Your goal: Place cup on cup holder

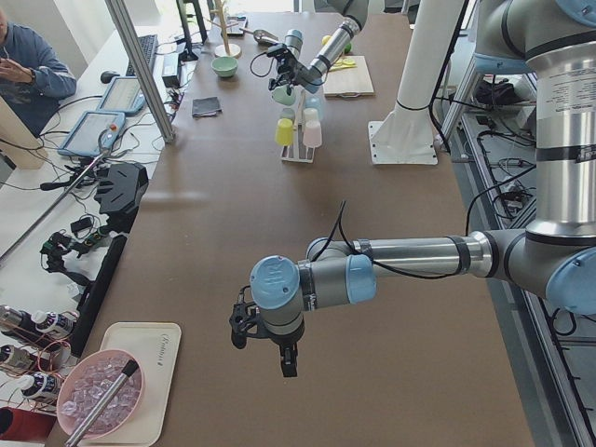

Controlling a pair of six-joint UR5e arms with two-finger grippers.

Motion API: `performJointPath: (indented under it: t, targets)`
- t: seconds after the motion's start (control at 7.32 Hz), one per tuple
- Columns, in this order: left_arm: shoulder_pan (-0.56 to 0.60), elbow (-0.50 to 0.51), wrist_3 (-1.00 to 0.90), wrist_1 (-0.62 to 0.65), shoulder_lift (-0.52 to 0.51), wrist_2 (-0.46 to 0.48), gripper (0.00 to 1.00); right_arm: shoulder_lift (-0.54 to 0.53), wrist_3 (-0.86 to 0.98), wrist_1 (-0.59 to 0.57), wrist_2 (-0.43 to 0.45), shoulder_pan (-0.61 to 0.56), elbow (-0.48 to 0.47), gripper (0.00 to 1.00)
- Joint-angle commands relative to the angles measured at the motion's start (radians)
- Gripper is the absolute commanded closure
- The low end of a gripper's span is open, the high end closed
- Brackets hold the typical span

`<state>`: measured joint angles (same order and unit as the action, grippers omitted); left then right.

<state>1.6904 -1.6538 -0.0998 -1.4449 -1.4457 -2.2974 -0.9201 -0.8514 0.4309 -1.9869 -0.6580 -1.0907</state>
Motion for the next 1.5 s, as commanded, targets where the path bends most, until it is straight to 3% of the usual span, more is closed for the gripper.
performJointPath:
  t: [0.0, 0.41, 0.55, 1.23, 1.37]
  targets:
    - [0.000, 0.005, 0.000, -0.005, 0.033, 0.000, 0.01, -0.017, 0.000, 0.035, 0.000, -0.002, 0.000, 1.00]
    - [0.000, 0.005, -0.001, -0.006, 0.041, 0.000, 0.01, -0.022, -0.001, 0.037, -0.001, -0.002, -0.001, 0.99]
    - [0.000, 0.005, -0.001, -0.006, 0.041, 0.000, 0.01, -0.022, 0.000, 0.037, 0.002, -0.003, -0.004, 0.02]
    - [0.000, 0.009, -0.001, -0.005, 0.042, 0.001, 0.01, -0.032, -0.003, 0.032, 0.014, -0.052, -0.037, 0.00]
    - [0.000, 0.009, -0.001, -0.005, 0.042, 0.001, 0.01, -0.036, -0.002, 0.004, 0.007, -0.104, -0.025, 0.00]
